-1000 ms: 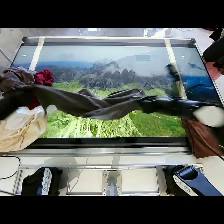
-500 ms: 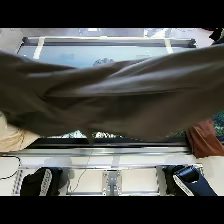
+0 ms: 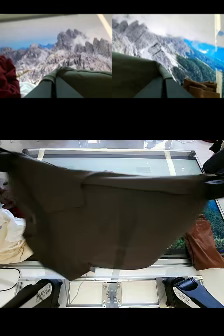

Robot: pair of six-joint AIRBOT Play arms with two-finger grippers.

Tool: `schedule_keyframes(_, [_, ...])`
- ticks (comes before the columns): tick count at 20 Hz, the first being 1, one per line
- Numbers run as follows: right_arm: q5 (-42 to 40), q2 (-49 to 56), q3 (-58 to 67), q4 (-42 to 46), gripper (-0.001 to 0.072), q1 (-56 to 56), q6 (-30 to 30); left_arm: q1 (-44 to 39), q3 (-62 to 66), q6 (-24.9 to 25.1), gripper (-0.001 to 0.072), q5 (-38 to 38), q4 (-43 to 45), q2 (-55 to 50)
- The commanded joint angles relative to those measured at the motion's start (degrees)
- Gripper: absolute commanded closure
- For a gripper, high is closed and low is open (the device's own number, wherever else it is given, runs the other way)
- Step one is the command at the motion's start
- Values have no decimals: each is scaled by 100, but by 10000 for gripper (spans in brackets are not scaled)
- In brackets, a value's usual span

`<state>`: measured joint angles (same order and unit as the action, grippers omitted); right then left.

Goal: Fold the shirts.

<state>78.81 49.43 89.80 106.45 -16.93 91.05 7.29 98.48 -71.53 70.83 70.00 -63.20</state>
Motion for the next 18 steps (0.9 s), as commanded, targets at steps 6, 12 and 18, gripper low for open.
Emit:
schedule_keyframes(6, [-2747, 3198, -776, -2321, 705, 1725, 131, -114, 26, -2, 695, -929, -70, -3425])
schedule_keyframes(12, [-4920, 4229, -540, -3130, 701, 1773, 164, -581, 26, 116, 693, -2627, -72, -4164])
schedule_keyframes(18, [-4531, 4011, 227, -3565, 200, 1969, 411, -527, 33, 94, -1, -2684, -837, -3451])
